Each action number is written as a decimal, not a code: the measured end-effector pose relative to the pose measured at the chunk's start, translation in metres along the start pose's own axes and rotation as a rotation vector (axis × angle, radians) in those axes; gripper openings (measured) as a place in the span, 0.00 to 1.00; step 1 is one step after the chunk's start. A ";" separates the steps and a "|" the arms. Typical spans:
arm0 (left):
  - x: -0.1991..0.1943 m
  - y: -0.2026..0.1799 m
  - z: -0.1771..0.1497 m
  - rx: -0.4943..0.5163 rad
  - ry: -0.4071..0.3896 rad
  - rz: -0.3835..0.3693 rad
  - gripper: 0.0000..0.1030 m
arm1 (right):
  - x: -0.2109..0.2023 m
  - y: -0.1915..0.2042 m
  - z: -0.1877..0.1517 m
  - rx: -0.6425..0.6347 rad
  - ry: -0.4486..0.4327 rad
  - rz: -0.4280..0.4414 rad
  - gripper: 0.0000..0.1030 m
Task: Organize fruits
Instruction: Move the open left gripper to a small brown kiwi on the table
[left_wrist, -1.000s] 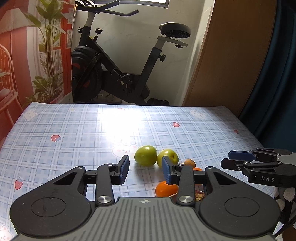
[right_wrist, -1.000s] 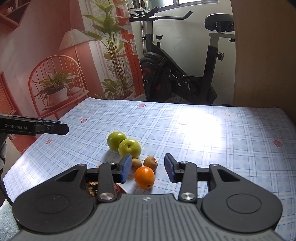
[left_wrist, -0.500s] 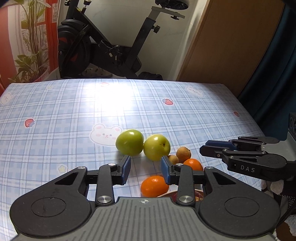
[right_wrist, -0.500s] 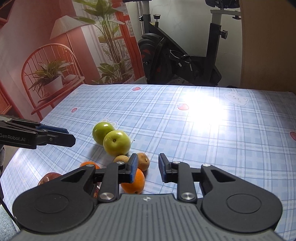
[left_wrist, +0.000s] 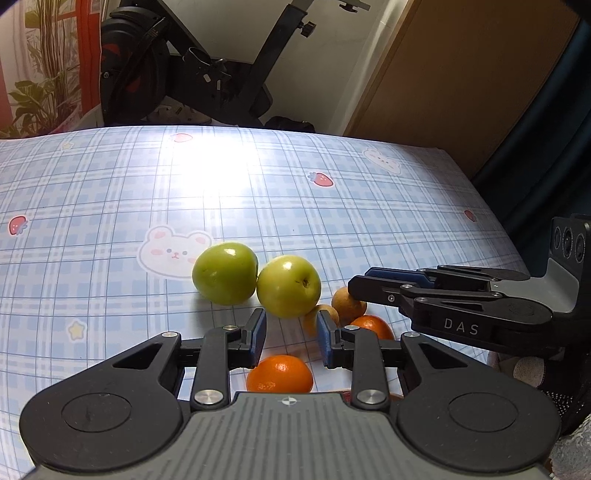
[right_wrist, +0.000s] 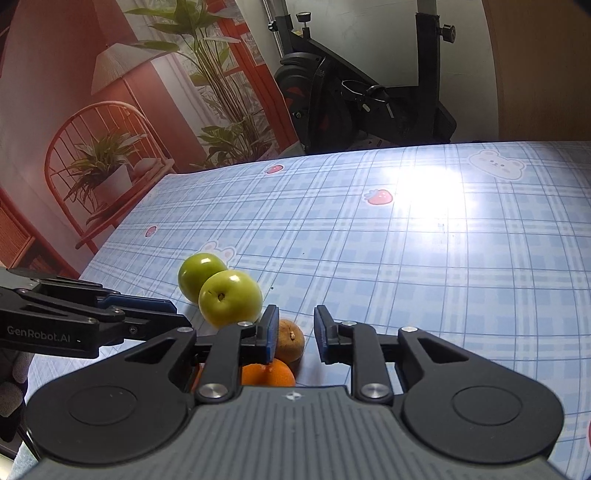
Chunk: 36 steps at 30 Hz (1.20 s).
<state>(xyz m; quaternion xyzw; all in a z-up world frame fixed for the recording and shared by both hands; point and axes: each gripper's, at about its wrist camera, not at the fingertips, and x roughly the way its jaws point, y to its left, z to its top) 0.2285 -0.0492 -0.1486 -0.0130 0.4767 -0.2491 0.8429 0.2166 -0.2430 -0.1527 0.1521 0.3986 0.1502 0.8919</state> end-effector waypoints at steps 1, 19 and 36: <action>0.001 0.001 0.000 -0.008 0.005 -0.004 0.31 | 0.001 0.000 0.000 0.002 0.004 0.007 0.29; -0.001 0.003 0.006 -0.063 0.014 -0.004 0.31 | 0.009 -0.003 -0.005 0.069 0.090 0.099 0.33; 0.014 -0.009 0.008 -0.011 0.049 -0.037 0.31 | -0.009 -0.019 -0.009 0.115 0.013 0.072 0.11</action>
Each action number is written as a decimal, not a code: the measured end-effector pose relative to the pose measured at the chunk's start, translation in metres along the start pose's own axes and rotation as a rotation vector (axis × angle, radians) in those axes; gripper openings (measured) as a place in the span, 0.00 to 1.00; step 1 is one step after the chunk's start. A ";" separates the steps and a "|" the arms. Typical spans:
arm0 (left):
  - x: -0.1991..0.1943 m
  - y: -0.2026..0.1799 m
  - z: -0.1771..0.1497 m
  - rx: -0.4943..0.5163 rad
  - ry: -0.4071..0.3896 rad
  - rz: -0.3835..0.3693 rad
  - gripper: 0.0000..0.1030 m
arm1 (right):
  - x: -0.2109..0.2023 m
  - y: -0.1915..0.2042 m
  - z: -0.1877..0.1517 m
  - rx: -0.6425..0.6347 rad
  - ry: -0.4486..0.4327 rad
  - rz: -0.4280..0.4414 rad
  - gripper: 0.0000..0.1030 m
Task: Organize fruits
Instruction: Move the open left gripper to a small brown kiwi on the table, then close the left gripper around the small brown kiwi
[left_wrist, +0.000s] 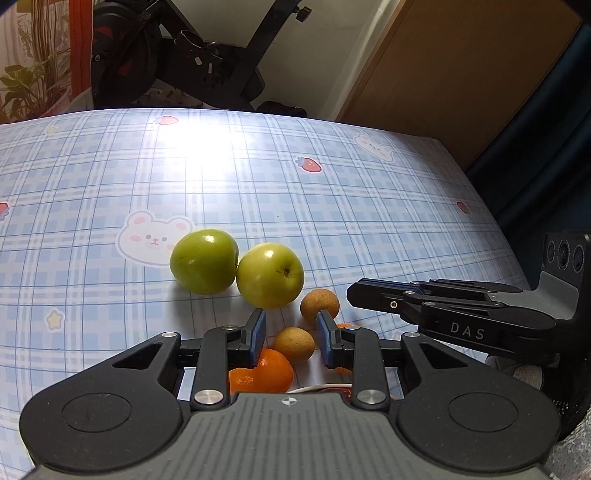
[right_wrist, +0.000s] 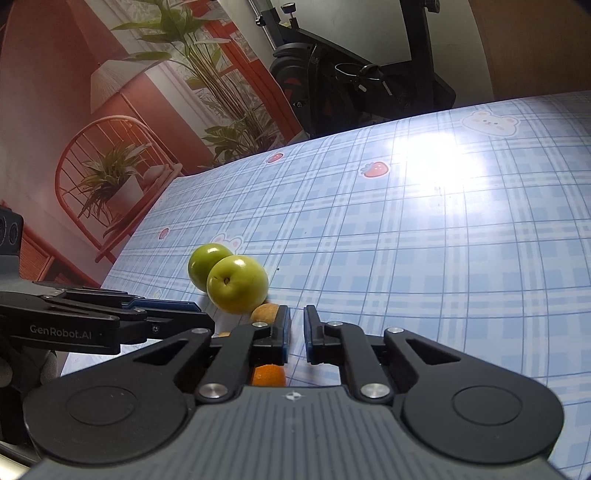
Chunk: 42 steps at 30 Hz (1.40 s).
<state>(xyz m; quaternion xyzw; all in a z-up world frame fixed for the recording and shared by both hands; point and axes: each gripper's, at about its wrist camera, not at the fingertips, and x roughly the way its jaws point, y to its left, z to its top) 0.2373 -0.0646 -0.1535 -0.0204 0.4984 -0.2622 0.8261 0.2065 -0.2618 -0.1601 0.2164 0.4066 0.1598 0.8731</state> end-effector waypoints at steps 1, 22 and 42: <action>0.002 -0.002 0.000 0.009 0.005 -0.002 0.31 | -0.001 0.000 0.000 -0.002 -0.004 -0.003 0.13; 0.028 -0.002 0.004 0.033 0.086 0.020 0.38 | -0.014 -0.008 -0.004 0.004 -0.022 -0.027 0.14; 0.006 0.022 0.001 -0.022 0.024 0.039 0.22 | -0.006 0.010 0.001 -0.051 -0.013 -0.009 0.14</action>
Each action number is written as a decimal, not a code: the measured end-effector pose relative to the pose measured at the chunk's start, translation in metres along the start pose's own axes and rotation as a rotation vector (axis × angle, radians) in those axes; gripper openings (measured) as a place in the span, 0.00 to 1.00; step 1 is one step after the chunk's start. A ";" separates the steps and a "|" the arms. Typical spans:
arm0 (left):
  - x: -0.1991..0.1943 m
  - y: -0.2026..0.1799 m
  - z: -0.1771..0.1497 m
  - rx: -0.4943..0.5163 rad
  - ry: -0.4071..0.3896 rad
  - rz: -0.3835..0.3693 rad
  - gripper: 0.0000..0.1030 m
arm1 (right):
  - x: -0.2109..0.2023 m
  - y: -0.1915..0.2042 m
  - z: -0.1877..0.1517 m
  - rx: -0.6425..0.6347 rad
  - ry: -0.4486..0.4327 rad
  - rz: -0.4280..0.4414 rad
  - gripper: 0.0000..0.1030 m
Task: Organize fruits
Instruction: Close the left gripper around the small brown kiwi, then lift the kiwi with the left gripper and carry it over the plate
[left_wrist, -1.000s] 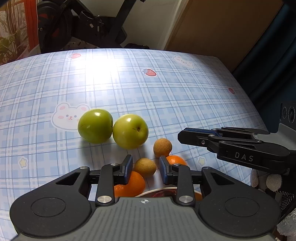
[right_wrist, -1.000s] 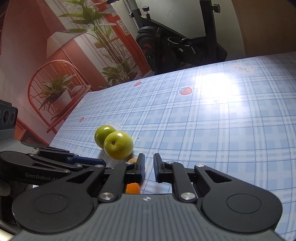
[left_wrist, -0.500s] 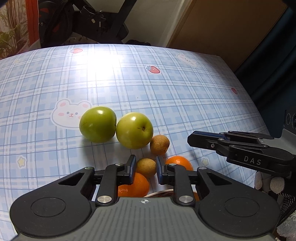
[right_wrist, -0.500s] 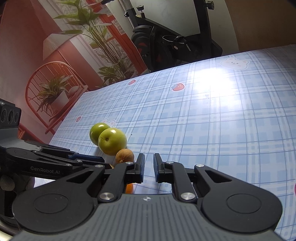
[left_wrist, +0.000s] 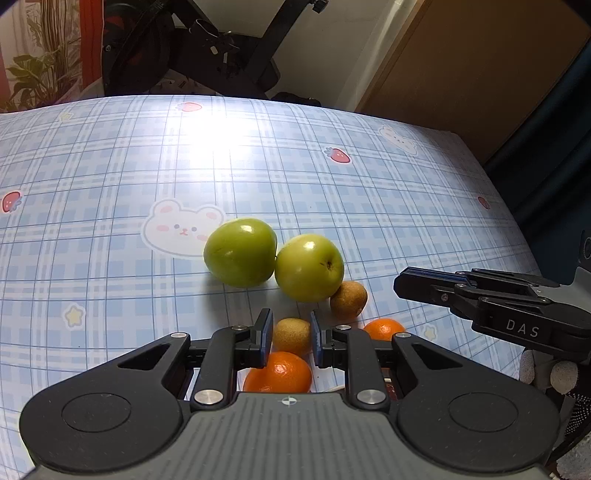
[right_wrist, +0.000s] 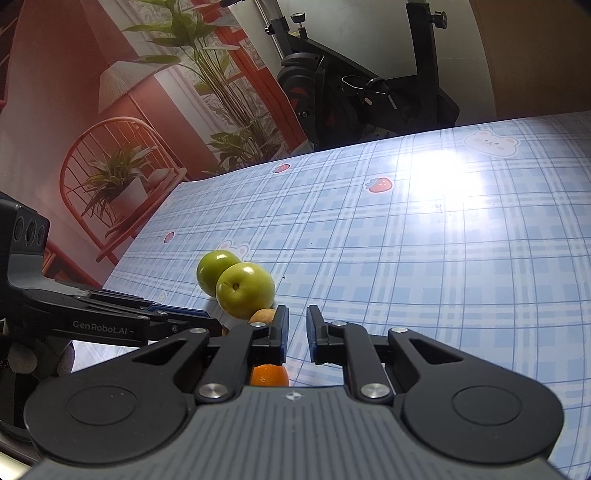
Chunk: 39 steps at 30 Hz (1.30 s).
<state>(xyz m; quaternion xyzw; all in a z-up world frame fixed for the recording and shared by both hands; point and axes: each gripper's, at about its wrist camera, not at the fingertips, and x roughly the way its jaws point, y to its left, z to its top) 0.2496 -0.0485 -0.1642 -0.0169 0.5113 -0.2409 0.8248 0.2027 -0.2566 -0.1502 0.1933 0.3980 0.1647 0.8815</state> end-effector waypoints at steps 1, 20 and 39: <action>-0.002 0.001 0.001 -0.003 -0.004 0.002 0.22 | 0.002 0.001 0.000 -0.006 0.006 0.001 0.14; -0.012 0.008 -0.003 -0.042 0.002 -0.016 0.25 | 0.036 0.010 0.004 0.019 0.097 0.039 0.36; 0.008 -0.008 -0.006 -0.037 0.021 -0.048 0.26 | -0.022 -0.023 -0.011 0.051 0.019 -0.084 0.26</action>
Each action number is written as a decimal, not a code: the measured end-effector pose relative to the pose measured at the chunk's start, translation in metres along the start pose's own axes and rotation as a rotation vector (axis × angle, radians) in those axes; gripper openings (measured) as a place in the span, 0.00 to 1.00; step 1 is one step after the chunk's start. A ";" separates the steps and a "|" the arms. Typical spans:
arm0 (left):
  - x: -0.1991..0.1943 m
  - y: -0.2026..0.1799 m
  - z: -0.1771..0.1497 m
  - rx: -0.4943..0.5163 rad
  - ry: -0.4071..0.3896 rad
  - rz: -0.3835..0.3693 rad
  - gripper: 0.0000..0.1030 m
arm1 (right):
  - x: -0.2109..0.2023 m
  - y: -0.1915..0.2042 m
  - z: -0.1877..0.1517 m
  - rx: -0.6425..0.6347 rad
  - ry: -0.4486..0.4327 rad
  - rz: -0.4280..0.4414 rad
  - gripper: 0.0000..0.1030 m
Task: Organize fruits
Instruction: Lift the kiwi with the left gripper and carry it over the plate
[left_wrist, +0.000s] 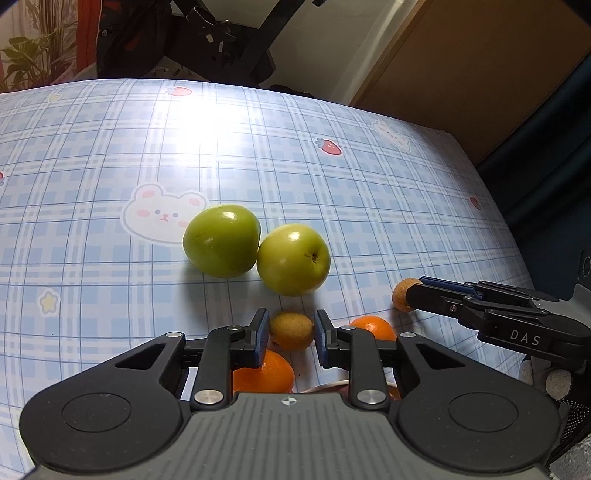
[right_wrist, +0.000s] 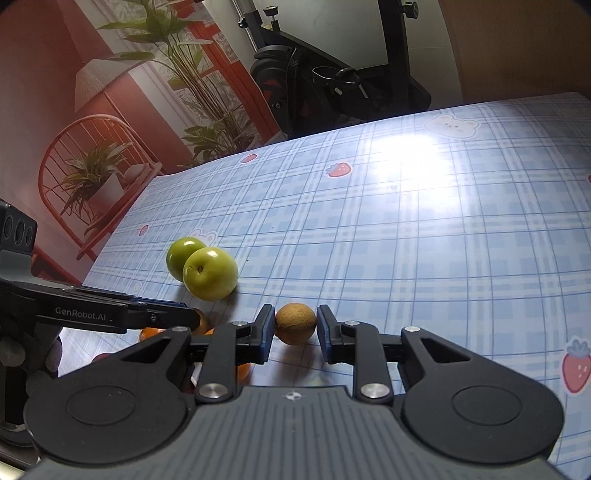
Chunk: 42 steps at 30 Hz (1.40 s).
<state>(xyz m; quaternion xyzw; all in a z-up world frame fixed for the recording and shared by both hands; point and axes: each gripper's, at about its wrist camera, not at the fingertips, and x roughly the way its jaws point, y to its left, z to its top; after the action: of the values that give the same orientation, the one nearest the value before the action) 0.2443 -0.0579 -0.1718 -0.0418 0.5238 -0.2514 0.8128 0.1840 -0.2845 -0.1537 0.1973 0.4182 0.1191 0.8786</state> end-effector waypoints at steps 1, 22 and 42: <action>0.000 -0.001 -0.001 0.003 -0.002 0.002 0.26 | -0.002 -0.002 -0.002 0.008 -0.003 -0.005 0.26; -0.082 -0.019 -0.036 0.065 -0.141 -0.068 0.26 | -0.053 0.053 -0.029 -0.044 -0.068 0.075 0.26; -0.103 -0.027 -0.096 0.139 -0.124 -0.041 0.26 | -0.058 0.076 -0.063 -0.027 -0.063 0.112 0.26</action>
<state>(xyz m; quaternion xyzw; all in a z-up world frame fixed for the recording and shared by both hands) 0.1174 -0.0158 -0.1205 -0.0115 0.4526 -0.3009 0.8393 0.0957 -0.2225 -0.1161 0.2122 0.3769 0.1675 0.8859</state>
